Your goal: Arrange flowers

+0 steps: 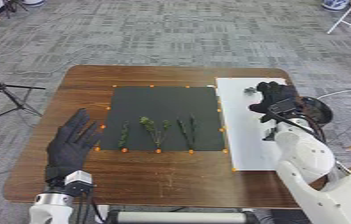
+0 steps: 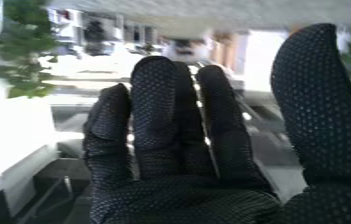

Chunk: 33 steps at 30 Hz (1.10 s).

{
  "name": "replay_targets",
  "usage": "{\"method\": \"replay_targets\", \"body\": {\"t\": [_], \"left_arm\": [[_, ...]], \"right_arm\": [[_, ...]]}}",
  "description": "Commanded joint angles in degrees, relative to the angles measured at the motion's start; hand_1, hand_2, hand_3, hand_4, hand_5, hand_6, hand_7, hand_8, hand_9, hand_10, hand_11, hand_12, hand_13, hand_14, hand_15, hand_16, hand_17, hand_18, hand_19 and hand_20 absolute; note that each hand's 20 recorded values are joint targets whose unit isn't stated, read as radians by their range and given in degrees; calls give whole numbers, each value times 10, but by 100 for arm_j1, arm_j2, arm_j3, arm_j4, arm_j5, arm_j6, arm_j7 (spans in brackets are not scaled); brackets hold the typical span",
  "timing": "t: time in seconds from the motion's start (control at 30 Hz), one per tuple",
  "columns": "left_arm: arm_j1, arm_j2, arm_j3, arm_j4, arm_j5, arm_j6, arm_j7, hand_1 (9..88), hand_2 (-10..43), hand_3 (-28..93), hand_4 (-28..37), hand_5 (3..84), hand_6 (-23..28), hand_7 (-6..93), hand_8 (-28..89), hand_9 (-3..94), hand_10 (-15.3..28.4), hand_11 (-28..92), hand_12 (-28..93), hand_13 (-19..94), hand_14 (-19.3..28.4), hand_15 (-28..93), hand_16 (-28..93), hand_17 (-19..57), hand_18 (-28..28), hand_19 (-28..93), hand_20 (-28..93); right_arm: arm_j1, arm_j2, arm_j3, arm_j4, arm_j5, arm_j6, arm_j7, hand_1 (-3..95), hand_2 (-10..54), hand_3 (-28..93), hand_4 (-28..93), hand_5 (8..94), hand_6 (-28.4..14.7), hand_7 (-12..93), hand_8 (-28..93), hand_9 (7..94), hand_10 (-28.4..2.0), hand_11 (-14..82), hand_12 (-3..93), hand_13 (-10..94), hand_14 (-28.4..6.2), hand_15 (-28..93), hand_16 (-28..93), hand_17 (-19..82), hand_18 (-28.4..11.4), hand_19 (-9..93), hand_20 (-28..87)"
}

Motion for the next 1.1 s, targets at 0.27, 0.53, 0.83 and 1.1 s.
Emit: {"method": "replay_targets", "body": {"t": [0.27,0.53,0.83,1.1], "left_arm": [[41,-13,30,17,16,28,28,227,-68,673,-283,225,23,228,-116,172,96,130,194,143,140,80,89,-187,203,354,70],[68,-24,30,-4,5,45,32,226,-69,674,-283,224,23,229,-116,171,96,130,194,144,139,79,88,-187,204,355,70],[76,-28,21,-16,111,72,-15,225,-69,676,-283,225,23,228,-117,171,96,130,194,144,139,81,88,-187,203,354,70],[59,-15,29,-15,103,105,-14,226,-69,675,-283,225,23,229,-117,171,97,131,193,145,139,79,88,-187,202,354,70]], "right_arm": [[-465,262,139,23,151,-76,-256,442,-95,576,-283,442,-47,252,-127,454,-123,301,234,477,-103,754,204,229,-224,788,493],[-305,291,-7,312,-103,-343,-487,463,-95,540,-283,470,-29,269,-134,492,-104,316,236,487,-99,749,213,228,-224,781,497],[-201,422,-97,597,-291,-237,-498,422,-95,618,-283,483,-26,278,-140,504,-108,325,239,499,-94,747,217,232,-220,781,498],[-44,362,-400,742,-342,-95,-564,404,-95,676,-283,527,-7,301,-144,554,-108,364,250,540,-80,739,219,240,-212,783,497]]}}
